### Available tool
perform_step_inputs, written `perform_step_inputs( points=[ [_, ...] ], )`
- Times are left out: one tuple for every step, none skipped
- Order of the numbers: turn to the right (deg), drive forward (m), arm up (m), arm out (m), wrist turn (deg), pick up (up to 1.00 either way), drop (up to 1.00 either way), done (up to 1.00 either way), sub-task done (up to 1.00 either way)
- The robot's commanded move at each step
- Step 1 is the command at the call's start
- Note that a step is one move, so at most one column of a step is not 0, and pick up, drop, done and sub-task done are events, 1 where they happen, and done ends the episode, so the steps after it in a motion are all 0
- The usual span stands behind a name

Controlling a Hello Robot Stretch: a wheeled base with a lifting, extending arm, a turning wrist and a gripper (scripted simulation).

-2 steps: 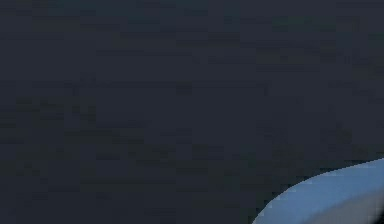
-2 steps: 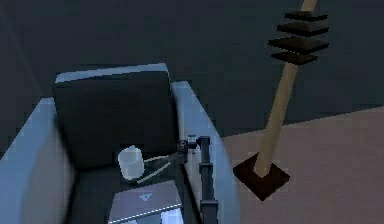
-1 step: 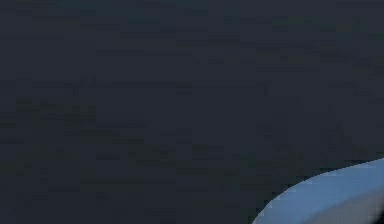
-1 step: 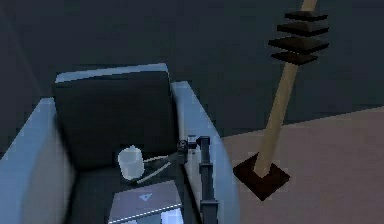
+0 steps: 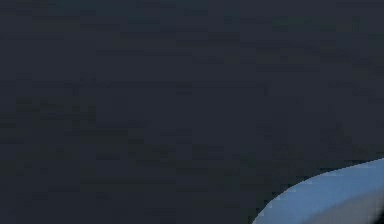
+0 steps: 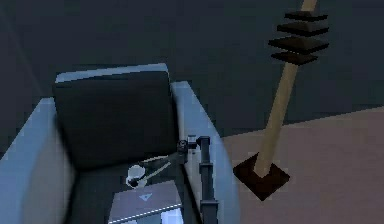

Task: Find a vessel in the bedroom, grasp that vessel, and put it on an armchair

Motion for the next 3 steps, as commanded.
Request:
perform_step_inputs(
  points=[
    [0.0, 0.0, 0.1, 0.0, 0.0, 0.0, 0.0, 0.0, 0.0],
    [0.0, 0.0, 0.0, -0.08, 0.0, 0.0, 0.0, 0.0, 0.0],
    [0.0, 0.0, 0.0, 0.0, 0.0, 0.0, 0.0, 1.0, 0.0]
  ],
)
